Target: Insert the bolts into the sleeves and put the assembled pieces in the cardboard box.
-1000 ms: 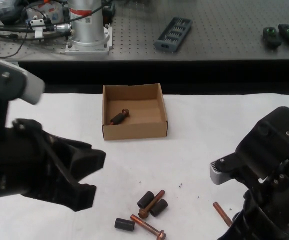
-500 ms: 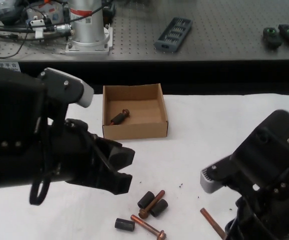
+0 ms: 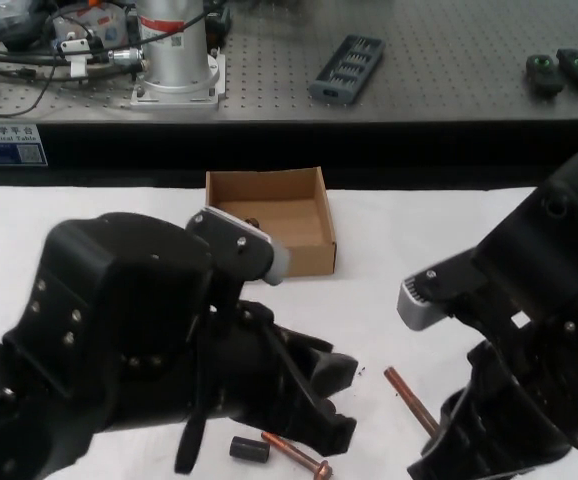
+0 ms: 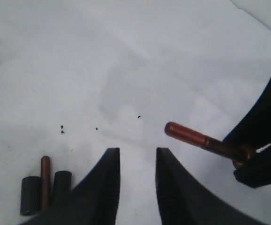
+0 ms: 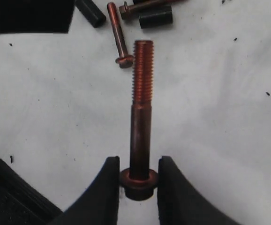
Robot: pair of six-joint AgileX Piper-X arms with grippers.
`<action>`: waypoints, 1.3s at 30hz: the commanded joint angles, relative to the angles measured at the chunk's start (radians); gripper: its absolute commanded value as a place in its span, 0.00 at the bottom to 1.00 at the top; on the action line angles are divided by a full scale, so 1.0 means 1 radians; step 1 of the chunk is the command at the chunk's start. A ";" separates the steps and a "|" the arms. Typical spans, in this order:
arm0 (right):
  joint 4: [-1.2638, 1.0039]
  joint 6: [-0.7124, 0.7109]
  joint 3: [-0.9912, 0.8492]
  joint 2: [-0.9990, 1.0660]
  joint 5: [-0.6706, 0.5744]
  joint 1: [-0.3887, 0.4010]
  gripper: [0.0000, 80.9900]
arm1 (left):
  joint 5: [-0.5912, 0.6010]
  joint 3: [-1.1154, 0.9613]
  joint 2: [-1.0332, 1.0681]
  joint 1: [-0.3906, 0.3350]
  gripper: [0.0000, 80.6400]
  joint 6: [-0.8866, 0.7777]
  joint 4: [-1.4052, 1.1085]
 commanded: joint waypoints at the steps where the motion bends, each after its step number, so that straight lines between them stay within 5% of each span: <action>1: 0.016 -0.013 -0.013 -0.012 -0.018 0.002 0.13 | -0.016 -0.004 0.015 -0.009 0.25 -0.031 -0.090; 31: 0.037 -0.018 -0.048 -0.017 -0.131 0.005 0.13 | -0.029 -0.004 0.155 -0.009 0.25 -0.019 -0.213; 39: 0.037 -0.022 -0.048 -0.017 -0.131 0.005 0.13 | 0.026 -0.004 0.157 -0.009 0.25 -0.164 -0.280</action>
